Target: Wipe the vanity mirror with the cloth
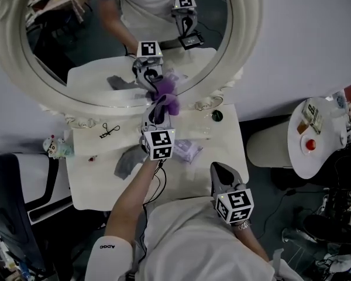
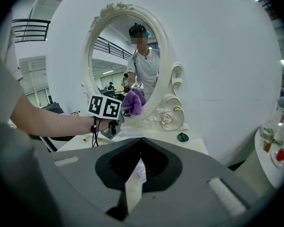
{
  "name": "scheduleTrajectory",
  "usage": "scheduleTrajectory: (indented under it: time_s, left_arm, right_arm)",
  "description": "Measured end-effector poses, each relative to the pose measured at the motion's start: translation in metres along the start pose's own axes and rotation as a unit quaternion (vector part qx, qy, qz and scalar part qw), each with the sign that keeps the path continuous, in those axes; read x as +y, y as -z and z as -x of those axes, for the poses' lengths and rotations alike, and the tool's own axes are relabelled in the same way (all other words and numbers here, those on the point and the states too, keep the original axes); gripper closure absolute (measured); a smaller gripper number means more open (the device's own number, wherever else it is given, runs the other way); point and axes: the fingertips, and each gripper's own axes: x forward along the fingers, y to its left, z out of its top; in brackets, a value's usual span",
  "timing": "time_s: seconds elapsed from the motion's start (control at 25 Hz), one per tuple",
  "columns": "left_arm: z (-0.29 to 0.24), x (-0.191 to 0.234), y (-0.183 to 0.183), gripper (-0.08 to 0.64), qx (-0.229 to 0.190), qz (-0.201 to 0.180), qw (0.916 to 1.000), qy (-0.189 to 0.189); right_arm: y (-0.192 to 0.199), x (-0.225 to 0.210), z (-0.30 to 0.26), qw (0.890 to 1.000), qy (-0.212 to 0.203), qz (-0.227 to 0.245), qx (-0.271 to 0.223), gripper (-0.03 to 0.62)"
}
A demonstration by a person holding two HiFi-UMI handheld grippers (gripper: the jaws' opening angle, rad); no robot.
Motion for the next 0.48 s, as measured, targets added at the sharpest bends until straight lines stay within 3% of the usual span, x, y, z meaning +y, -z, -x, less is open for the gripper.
scheduleTrajectory:
  time_s: [0.12, 0.2, 0.48]
  left_arm:
    - [0.003, 0.019, 0.011, 0.505, 0.009, -0.006, 0.9999, -0.003]
    - [0.007, 0.032, 0.018, 0.503, 0.018, 0.011, 0.9998, -0.007]
    - [0.04, 0.093, 0.036, 0.503, 0.045, 0.038, 0.9967, -0.056]
  right_arm:
    - [0.0, 0.018, -0.005, 1.0, -0.01, 0.006, 0.004, 0.584]
    - [0.0, 0.028, -0.008, 1.0, -0.017, 0.006, 0.007, 0.584]
    - [-0.008, 0.065, -0.023, 0.999, -0.041, 0.014, 0.005, 0.584]
